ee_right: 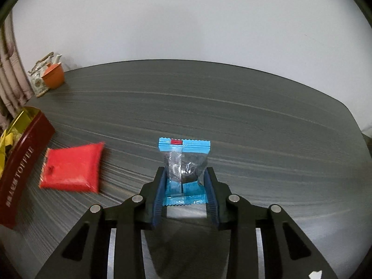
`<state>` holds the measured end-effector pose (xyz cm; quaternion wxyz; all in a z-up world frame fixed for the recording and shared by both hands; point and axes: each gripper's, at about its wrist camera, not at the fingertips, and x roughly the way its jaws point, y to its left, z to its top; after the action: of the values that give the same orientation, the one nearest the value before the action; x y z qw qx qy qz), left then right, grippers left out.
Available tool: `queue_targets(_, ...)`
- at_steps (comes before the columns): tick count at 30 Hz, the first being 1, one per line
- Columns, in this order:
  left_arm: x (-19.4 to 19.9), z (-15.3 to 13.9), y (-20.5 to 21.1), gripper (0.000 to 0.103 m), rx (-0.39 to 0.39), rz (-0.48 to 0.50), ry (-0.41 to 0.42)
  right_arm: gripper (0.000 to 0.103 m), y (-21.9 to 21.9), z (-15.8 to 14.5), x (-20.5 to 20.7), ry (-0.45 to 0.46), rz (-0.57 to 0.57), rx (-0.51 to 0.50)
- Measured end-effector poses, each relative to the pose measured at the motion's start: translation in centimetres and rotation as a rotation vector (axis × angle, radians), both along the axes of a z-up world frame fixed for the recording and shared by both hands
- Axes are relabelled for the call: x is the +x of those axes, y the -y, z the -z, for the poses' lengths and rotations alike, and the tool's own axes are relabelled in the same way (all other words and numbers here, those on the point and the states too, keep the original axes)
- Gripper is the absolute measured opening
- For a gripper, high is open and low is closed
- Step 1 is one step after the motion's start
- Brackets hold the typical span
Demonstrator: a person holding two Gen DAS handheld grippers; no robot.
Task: Organize snacks
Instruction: 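Grasp the blue-and-clear wrapped candy with the right gripper, then grasp the red packet with the left gripper while the right holds the blue candy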
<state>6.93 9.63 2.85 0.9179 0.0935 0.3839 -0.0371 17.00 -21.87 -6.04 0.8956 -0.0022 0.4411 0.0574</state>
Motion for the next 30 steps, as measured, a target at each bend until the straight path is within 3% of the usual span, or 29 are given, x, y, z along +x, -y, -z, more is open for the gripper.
queue_targets(11, 5.2, 1.7, 8.8, 0.090, 0.001, 0.192, -0.076, 0.030, 2.5, 0.0, -1.9, -0.005, 0.013, -0.025)
queue_targets(19, 8.5, 3.4, 11.8, 0.090, 0.037, 0.357, -0.174, 0.031, 1.7, 0.2, -1.4, -0.008, 0.015, -0.027)
queue_targets(30, 12.9, 6.9, 14.9, 0.098, 0.065, 0.412, -0.323, 0.031, 2.3, 0.0, -1.7, -0.007, 0.016, -0.029)
